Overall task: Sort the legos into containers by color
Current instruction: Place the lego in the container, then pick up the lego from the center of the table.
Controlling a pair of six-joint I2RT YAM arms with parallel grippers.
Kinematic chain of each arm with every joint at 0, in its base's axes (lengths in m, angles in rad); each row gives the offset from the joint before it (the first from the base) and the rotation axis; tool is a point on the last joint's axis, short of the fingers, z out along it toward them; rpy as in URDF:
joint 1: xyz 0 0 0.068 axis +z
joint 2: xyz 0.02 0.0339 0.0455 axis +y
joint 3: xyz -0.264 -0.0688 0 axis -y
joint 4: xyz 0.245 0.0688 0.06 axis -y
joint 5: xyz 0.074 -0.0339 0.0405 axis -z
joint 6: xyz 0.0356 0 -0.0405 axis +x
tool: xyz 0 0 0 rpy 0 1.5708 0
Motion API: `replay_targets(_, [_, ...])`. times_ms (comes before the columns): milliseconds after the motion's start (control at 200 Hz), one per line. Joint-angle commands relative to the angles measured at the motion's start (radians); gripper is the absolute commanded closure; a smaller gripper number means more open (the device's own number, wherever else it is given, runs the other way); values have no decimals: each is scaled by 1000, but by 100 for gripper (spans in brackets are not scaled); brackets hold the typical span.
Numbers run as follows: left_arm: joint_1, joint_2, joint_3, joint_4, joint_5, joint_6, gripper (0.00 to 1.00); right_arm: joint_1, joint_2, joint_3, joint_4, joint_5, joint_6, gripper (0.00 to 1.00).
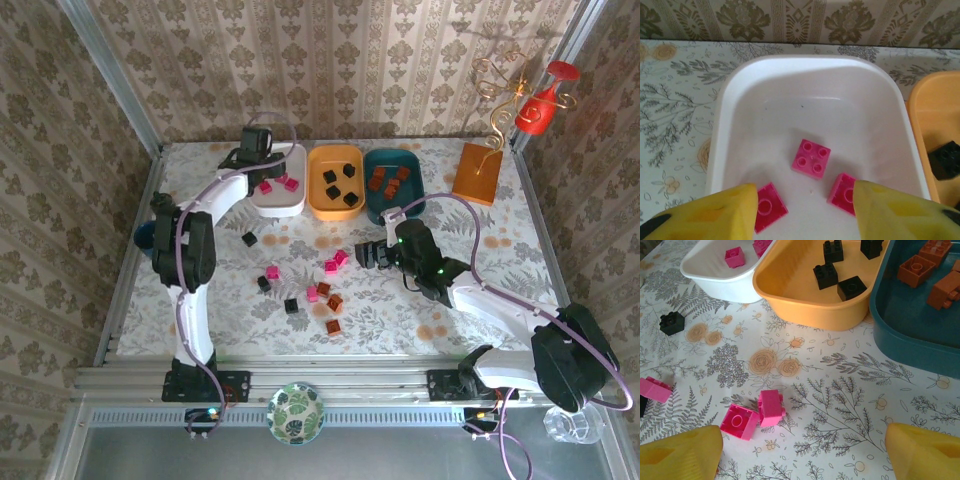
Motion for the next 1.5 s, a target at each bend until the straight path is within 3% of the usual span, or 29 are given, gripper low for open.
replay_targets(0, [-12,-163,-148,22,77,-29,39,5,-4,1,16,-23,6,14])
replay_targets(145, [-72,-393,-478,140,200,-93,35,12,3,1,25,-34,0,14])
replay_targets(305, [-197,-576,-726,116,149,-70,33,12,6,-2,23,-10,-2,14])
replay_targets(400, [-215,-646,-808,14,87,-62,32,12,14,0,26,-16,1,14])
replay_targets(580, [-220,-712,-919,-66,80,-43,27,12,33,7,20,-13,3,14])
replay_targets(765, [-196,-621,-908,-63,107,-38,28,12,42,10,20,-15,8,14])
replay_targets(1010, [-193,-526,-874,-42,125,-42,46,12,28,9,11,-3,4,14])
replay_targets(1240, [-208,-527,-882,-21,92,-54,62,12,43,15,11,-7,6,14])
replay_targets(1495, [-213,-574,-820,49,37,-58,69,12,37,14,3,3,4,14])
